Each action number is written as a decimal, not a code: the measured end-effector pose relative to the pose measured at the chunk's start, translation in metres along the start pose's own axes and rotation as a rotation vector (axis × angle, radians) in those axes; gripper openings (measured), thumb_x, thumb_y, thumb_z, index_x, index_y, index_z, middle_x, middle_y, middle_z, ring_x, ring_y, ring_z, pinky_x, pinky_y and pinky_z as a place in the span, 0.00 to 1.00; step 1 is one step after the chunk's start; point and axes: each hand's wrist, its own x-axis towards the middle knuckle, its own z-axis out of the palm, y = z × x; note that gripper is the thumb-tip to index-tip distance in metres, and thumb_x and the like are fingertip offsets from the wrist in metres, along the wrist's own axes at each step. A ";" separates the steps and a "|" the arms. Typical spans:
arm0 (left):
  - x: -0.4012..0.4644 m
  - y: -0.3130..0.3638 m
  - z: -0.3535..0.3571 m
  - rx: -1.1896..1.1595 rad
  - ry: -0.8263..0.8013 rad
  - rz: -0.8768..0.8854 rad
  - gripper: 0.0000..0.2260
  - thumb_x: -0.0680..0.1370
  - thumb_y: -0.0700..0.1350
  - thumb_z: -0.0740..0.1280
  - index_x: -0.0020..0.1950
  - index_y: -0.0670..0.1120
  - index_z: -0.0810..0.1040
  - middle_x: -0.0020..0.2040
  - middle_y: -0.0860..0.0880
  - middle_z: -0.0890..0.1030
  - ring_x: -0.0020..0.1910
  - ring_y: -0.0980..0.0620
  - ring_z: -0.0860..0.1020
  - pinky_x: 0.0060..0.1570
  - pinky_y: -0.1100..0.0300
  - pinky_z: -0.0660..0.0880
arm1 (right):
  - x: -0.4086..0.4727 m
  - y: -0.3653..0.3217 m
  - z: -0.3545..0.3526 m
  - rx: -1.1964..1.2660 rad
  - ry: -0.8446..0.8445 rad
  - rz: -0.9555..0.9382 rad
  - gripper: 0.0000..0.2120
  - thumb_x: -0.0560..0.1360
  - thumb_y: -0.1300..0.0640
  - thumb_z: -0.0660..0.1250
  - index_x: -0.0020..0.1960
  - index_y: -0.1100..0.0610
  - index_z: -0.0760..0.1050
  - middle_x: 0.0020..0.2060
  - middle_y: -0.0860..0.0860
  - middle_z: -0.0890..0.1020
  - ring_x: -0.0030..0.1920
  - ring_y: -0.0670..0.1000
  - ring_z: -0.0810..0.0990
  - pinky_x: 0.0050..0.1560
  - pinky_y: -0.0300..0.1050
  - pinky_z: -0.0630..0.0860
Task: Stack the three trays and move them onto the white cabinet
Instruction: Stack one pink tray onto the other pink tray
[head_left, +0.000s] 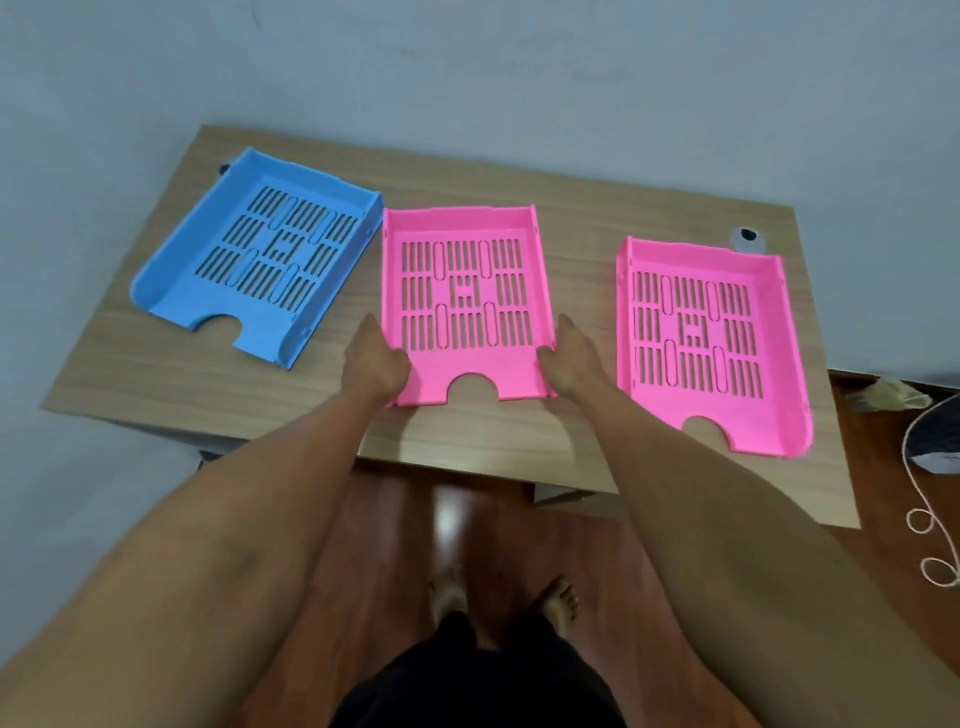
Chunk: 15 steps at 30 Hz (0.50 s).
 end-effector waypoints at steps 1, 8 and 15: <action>0.001 -0.006 0.000 0.008 -0.026 -0.008 0.18 0.76 0.33 0.61 0.66 0.40 0.69 0.60 0.37 0.81 0.58 0.36 0.80 0.54 0.47 0.78 | 0.001 0.002 0.004 -0.003 0.009 0.020 0.16 0.82 0.70 0.59 0.69 0.62 0.68 0.63 0.62 0.81 0.43 0.52 0.82 0.35 0.36 0.84; 0.007 -0.020 0.007 -0.060 -0.082 -0.045 0.21 0.76 0.31 0.59 0.67 0.44 0.77 0.61 0.42 0.83 0.59 0.41 0.80 0.56 0.51 0.77 | 0.002 0.011 0.016 0.054 0.062 0.105 0.24 0.79 0.76 0.56 0.71 0.61 0.73 0.62 0.60 0.83 0.53 0.55 0.79 0.59 0.45 0.77; 0.000 0.004 -0.007 -0.117 -0.072 0.011 0.19 0.78 0.30 0.58 0.64 0.45 0.78 0.62 0.43 0.82 0.58 0.45 0.80 0.54 0.55 0.75 | -0.019 0.001 -0.005 0.167 0.106 0.090 0.26 0.80 0.76 0.55 0.75 0.61 0.70 0.66 0.60 0.81 0.58 0.58 0.82 0.64 0.55 0.81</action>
